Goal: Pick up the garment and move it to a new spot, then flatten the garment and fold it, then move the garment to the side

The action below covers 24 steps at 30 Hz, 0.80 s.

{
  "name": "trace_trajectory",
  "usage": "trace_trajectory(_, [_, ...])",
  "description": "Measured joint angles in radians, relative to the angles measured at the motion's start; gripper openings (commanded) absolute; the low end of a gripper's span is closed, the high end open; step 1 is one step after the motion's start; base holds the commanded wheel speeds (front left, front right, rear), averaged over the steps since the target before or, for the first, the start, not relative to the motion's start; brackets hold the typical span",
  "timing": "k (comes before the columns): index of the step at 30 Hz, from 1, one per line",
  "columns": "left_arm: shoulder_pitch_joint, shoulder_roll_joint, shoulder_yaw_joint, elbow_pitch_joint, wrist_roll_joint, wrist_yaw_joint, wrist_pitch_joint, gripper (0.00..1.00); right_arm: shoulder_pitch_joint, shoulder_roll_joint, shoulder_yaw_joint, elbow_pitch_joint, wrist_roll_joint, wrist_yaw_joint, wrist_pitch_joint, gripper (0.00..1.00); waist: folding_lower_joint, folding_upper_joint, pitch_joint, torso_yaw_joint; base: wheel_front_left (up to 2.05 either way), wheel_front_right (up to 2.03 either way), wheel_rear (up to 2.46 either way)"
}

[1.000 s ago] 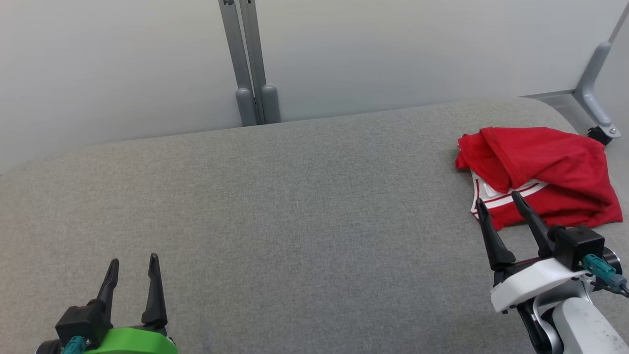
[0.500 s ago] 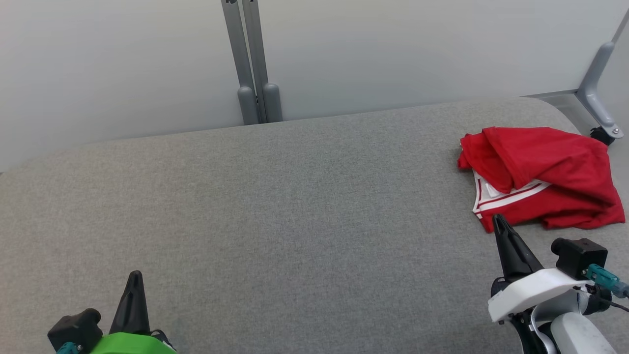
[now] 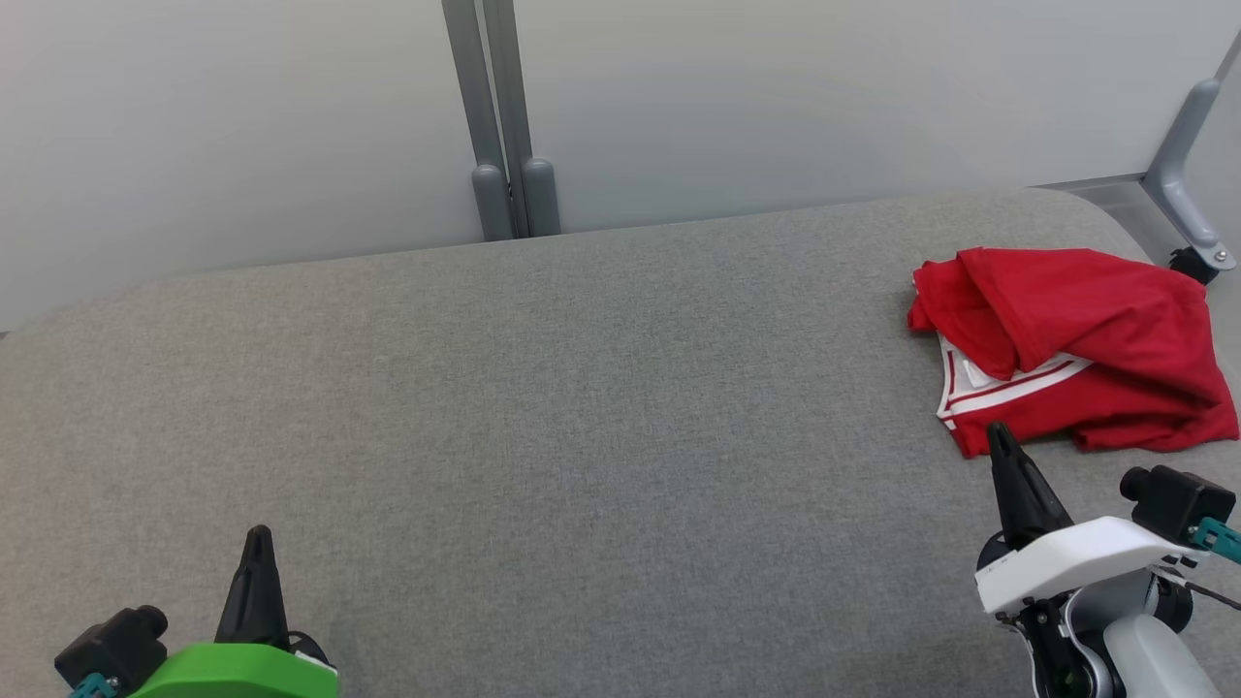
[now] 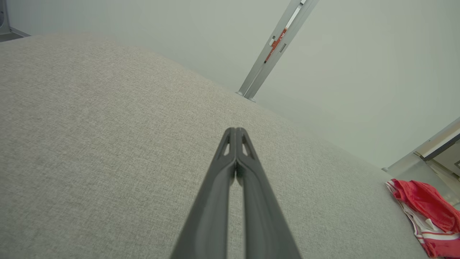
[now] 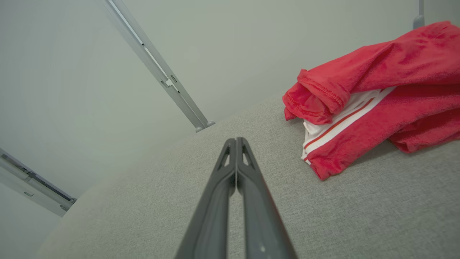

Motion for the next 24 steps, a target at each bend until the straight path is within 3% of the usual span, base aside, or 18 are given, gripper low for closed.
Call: trace_trajectory(24, [-0.034,-0.007,0.015,-0.016,-0.326,0.0,0.084,0.0,0.0,0.04,-0.062,-0.012,0.302,-0.001,0.086,0.0,0.0,0.0,0.012,0.009,0.0,0.0,0.0])
